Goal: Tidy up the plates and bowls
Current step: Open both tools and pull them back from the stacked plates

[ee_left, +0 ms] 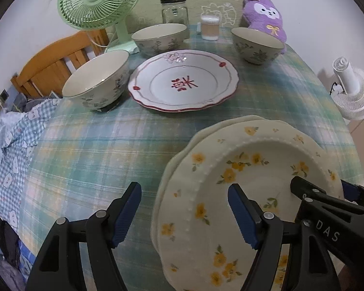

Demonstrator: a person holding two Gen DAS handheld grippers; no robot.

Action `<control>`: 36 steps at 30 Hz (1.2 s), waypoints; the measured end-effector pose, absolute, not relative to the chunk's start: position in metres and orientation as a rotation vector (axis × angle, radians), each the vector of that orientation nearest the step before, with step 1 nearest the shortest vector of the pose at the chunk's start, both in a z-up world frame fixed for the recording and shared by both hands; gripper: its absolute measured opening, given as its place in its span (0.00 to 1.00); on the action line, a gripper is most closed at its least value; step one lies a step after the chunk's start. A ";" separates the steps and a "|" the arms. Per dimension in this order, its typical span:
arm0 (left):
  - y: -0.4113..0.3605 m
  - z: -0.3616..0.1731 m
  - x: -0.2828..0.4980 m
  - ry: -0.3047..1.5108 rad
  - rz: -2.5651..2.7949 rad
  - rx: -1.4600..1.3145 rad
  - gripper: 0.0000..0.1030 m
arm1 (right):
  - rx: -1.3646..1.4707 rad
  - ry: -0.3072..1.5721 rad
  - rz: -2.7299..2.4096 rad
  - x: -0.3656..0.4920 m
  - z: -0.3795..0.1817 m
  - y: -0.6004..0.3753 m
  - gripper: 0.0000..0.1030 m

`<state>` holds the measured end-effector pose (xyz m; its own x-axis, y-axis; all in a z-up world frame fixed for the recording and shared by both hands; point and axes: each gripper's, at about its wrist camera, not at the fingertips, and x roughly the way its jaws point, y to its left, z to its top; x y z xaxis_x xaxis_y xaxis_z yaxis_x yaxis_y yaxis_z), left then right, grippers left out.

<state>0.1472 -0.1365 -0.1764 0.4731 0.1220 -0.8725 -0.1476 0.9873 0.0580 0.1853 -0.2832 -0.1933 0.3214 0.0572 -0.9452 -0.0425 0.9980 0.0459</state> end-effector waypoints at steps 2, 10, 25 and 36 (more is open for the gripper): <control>-0.133 -0.176 0.147 1.066 0.151 -0.042 0.75 | 0.014 1.241 0.058 0.186 -0.194 -0.282 0.74; -0.122 -0.154 0.144 1.030 0.067 -0.080 0.75 | -0.043 1.155 0.048 0.175 -0.159 -0.275 0.74; -0.082 -0.086 0.139 0.935 0.094 -0.084 0.75 | -0.033 0.994 0.072 0.161 -0.077 -0.239 0.74; -0.069 -0.079 0.173 0.899 0.182 -0.118 0.74 | -0.039 0.969 0.170 0.203 -0.064 -0.224 0.74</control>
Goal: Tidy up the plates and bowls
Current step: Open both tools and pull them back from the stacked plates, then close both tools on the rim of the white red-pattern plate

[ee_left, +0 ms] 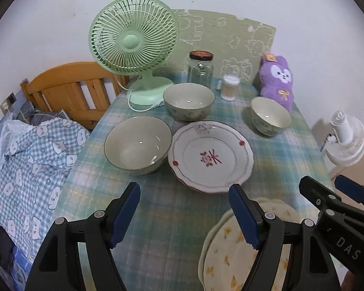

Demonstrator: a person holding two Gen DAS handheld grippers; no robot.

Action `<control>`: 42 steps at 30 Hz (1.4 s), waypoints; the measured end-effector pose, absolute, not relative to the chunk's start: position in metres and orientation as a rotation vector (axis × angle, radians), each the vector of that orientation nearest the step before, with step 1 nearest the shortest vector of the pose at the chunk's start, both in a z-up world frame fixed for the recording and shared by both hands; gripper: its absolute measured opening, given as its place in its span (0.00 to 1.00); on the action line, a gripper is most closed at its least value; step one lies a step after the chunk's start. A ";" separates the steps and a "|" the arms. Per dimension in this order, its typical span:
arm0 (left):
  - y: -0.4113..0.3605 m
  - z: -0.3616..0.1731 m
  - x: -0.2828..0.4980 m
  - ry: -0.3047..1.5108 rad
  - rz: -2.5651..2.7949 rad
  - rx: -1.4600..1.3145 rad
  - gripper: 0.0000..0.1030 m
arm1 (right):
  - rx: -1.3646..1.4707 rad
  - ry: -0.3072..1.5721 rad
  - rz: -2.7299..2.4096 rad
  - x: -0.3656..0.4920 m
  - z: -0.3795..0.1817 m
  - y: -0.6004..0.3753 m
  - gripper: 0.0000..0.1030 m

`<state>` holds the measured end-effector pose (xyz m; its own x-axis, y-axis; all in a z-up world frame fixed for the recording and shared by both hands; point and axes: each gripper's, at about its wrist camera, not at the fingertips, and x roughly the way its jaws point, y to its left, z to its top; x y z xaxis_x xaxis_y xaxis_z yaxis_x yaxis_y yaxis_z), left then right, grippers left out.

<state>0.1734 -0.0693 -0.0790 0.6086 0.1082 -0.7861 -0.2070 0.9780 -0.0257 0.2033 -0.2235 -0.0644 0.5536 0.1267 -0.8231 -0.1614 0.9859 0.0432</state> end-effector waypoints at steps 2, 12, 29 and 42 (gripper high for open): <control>-0.069 -0.082 0.183 0.902 0.194 -0.133 0.74 | -0.048 0.968 0.185 0.215 -0.065 -0.222 0.74; -0.074 -0.105 0.229 0.935 0.304 -0.158 0.73 | -0.061 0.989 0.260 0.279 -0.088 -0.220 0.73; -0.066 -0.180 0.280 1.074 0.527 -0.274 0.62 | -0.150 1.064 0.388 0.356 -0.165 -0.182 0.68; -0.067 -0.201 0.297 1.105 0.575 -0.262 0.49 | -0.187 1.144 0.416 0.385 -0.209 -0.168 0.56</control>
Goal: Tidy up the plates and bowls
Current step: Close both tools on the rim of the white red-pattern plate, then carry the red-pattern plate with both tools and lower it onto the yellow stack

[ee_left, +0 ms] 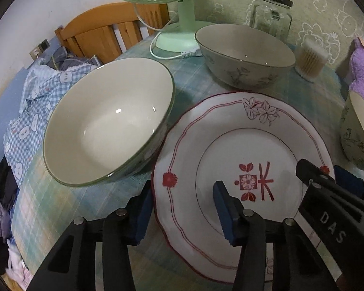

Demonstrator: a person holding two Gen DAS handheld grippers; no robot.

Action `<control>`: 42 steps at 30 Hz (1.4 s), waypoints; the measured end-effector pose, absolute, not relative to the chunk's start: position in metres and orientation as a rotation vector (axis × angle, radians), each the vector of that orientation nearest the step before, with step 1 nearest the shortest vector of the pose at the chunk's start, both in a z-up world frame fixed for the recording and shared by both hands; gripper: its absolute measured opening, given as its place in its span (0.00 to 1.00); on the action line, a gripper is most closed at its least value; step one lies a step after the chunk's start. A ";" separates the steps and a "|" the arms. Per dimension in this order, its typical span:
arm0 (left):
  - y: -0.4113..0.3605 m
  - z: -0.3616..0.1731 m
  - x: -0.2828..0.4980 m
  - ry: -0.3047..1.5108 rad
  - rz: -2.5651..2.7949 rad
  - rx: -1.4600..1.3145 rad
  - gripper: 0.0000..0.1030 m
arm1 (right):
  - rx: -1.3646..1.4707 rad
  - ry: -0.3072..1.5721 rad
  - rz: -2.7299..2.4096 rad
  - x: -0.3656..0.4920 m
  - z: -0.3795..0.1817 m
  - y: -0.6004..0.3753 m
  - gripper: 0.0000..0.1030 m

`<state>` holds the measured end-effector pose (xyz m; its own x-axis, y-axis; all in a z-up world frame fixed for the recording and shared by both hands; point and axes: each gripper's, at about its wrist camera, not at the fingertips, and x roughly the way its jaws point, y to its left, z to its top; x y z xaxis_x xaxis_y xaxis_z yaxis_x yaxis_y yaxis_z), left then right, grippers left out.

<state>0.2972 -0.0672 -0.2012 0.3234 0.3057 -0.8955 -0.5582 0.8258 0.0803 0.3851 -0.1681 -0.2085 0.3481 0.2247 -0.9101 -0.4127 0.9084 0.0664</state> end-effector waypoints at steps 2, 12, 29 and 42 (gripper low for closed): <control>-0.067 -0.201 0.297 1.102 0.573 -0.265 0.49 | -0.188 1.156 0.419 0.388 -0.213 -0.167 0.52; -0.068 -0.201 0.299 1.116 0.550 -0.224 0.44 | -0.173 1.157 0.434 0.386 -0.213 -0.162 0.36; -0.085 -0.202 0.296 1.109 0.466 -0.088 0.44 | -0.123 1.200 0.374 0.365 -0.212 -0.192 0.38; -0.086 -0.182 0.296 1.043 0.428 -0.108 0.40 | -0.147 1.192 0.343 0.361 -0.203 -0.193 0.39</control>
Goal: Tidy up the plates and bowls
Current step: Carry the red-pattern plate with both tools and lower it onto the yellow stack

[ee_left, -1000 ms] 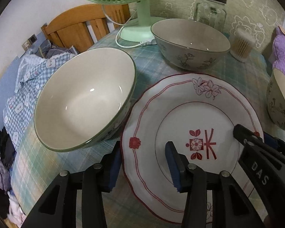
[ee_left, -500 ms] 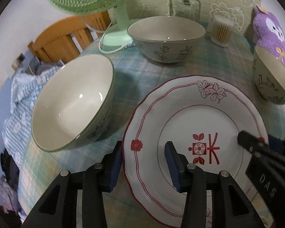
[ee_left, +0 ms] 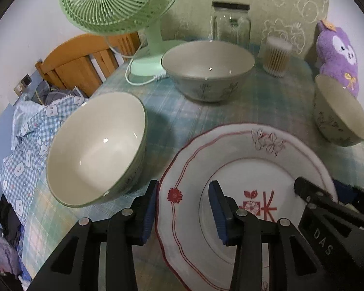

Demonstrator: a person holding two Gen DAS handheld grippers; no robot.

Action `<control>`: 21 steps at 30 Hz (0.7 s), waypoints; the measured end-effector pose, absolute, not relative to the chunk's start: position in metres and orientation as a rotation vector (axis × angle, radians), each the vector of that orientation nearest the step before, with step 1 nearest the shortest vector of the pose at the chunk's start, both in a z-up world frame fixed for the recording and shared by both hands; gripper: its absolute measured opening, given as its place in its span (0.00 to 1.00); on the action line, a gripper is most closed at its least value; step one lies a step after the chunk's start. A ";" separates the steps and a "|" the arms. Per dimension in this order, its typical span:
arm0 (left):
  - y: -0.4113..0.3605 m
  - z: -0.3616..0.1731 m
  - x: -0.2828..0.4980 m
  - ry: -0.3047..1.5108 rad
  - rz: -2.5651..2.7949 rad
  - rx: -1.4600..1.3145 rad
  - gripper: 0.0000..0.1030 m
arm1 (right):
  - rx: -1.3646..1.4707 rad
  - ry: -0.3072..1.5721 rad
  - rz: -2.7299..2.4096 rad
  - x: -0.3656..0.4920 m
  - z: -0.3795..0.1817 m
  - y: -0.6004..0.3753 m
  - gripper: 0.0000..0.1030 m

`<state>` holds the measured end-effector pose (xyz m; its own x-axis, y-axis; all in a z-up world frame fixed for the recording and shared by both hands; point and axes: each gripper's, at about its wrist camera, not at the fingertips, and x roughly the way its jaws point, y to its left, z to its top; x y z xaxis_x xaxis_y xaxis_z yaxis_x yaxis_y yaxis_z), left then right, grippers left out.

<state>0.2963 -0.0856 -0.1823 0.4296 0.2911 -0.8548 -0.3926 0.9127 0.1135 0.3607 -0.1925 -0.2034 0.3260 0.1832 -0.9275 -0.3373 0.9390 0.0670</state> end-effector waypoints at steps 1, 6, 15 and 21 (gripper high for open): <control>-0.088 -0.179 0.296 1.047 0.421 -0.104 0.40 | -0.138 1.195 0.338 0.360 -0.201 -0.195 0.39; -0.096 -0.164 0.287 1.039 0.390 -0.083 0.40 | -0.128 1.177 0.313 0.347 -0.182 -0.206 0.39; -0.105 -0.137 0.265 1.006 0.314 -0.065 0.40 | -0.103 1.132 0.244 0.315 -0.147 -0.223 0.39; -0.115 -0.125 0.245 0.987 0.247 -0.044 0.40 | -0.074 1.117 0.180 0.284 -0.131 -0.237 0.39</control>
<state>0.2450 -0.1151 -0.1253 0.5260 0.1862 -0.8298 -0.2262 0.9712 0.0746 0.2843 -0.2366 -0.1313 0.4256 0.1065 -0.8986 -0.1810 0.9830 0.0308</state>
